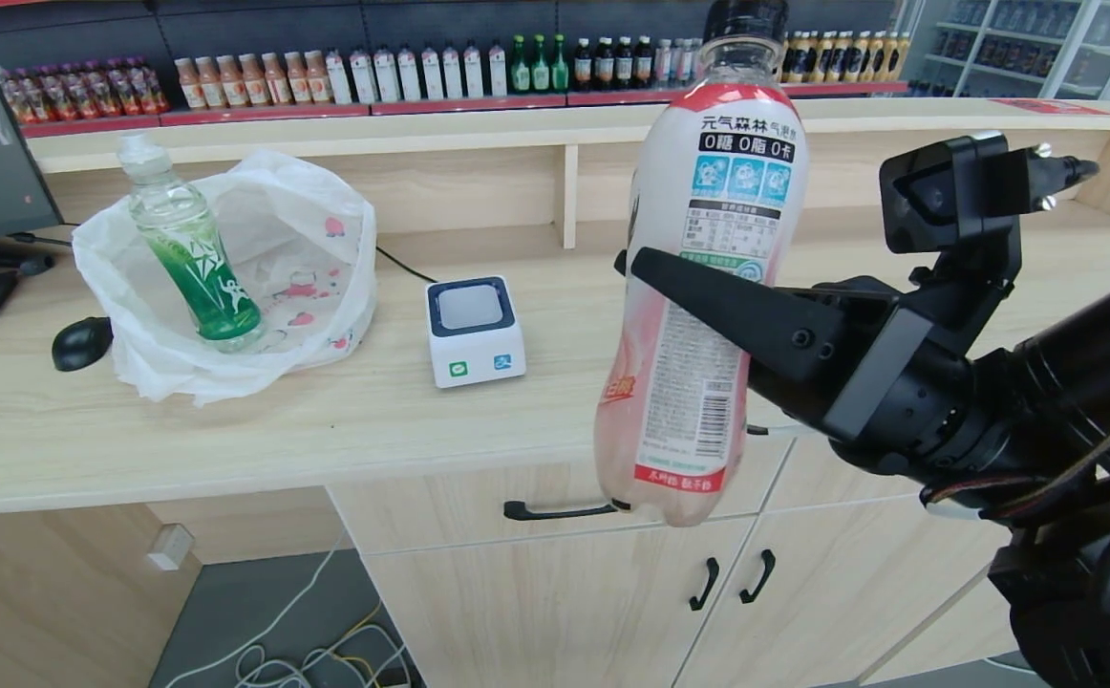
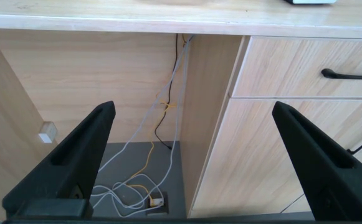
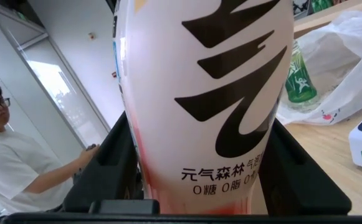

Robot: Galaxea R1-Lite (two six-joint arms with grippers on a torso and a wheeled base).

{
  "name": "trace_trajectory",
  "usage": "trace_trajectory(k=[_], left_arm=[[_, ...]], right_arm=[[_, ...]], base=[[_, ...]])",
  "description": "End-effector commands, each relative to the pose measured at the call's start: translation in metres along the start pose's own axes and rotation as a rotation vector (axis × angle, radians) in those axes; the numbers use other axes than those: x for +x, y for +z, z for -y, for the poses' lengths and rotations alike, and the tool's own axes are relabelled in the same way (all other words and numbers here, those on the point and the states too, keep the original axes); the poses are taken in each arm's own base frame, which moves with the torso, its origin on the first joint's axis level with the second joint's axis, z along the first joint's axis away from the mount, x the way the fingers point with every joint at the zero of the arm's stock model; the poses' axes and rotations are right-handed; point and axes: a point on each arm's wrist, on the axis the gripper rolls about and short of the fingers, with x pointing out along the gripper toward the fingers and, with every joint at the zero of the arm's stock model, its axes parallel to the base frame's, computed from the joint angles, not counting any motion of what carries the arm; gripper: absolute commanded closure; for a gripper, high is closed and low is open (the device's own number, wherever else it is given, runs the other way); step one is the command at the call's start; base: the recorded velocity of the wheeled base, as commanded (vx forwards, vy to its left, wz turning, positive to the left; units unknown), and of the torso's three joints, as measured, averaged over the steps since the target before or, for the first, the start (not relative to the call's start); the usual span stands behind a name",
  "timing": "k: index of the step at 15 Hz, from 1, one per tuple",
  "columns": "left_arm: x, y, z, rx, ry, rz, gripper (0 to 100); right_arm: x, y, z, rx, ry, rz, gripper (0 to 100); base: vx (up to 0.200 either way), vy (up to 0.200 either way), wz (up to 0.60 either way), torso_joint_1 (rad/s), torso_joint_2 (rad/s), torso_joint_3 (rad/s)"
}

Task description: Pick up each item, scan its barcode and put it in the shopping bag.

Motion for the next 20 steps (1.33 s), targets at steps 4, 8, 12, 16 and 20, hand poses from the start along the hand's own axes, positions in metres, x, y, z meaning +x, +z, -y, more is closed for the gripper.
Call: trace_trajectory(k=[4, 8, 12, 16, 20], left_arm=[[0.000, 0.000, 0.000, 0.000, 0.000, 0.000, 0], [0.000, 0.000, 0.000, 0.000, 0.000, 0.000, 0], [0.000, 0.000, 0.000, 0.000, 0.000, 0.000, 0], [0.000, 0.000, 0.000, 0.000, 0.000, 0.000, 0], [0.000, 0.000, 0.000, 0.000, 0.000, 0.000, 0]], right_arm=[[0.000, 0.002, -0.004, 0.001, 0.010, 0.007, 100], [0.000, -0.001, -0.003, -0.007, 0.004, -0.002, 100], [-0.001, -0.007, -0.003, -0.066, 0.003, -0.019, 100], [-0.001, -0.014, 0.007, -0.226, -0.068, -0.017, 100], [-0.006, -0.006, 0.005, -0.402, -0.344, 0.071, 100]], base=[[0.000, 0.000, 0.00, 0.000, 0.00, 0.000], [0.000, 0.000, 0.00, 0.000, 0.00, 0.000], [0.000, 0.000, 0.00, 0.000, 0.00, 0.000], [0.000, 0.000, 0.00, 0.000, 0.00, 0.000], [0.000, 0.000, 0.00, 0.000, 0.00, 0.000]])
